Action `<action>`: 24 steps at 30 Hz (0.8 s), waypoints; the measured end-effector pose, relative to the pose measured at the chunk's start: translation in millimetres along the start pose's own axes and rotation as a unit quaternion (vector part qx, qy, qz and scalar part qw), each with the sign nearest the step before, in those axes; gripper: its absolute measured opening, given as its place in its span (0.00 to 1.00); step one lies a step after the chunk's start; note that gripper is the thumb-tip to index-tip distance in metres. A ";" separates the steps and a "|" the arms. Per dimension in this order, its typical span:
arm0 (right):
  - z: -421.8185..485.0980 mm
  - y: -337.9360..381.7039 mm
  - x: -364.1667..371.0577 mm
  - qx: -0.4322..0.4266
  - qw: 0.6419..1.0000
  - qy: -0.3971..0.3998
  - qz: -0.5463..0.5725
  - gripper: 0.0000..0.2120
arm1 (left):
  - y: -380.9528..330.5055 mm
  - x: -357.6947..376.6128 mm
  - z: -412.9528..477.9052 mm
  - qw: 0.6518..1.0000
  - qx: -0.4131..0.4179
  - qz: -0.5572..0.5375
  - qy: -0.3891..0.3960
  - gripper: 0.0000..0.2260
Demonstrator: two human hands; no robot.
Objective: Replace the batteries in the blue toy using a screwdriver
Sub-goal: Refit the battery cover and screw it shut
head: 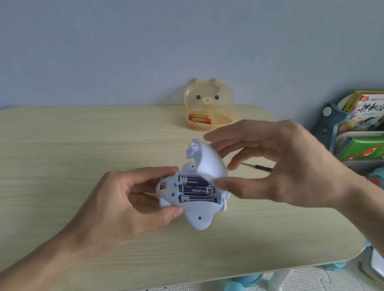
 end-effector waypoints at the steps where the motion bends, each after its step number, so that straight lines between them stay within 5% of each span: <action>1: 3.8 1.0 7.5 -0.002 1.000 0.011 0.000 0.25 | -0.8 0.1 0.4 1.000 0.001 0.000 0.001 0.25; 6: 8.0 -2.2 29.5 -0.015 0.996 0.057 -0.068 0.22 | -8.0 1.1 -0.1 1.000 0.009 -0.006 0.003 0.19; 24: -7.6 -13.4 25.2 -0.039 0.989 0.003 -0.141 0.21 | -1.5 0.7 -1.2 1.000 -0.001 -0.004 0.004 0.27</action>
Point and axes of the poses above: each hand's wrist, its own z-axis towards the middle knuckle, its own x-axis out of the palm, y = z × x, the point moved 8 cm from there along z, towards the middle knuckle, and after that the axes turned 6 degrees about z, right-handed, at the moved point
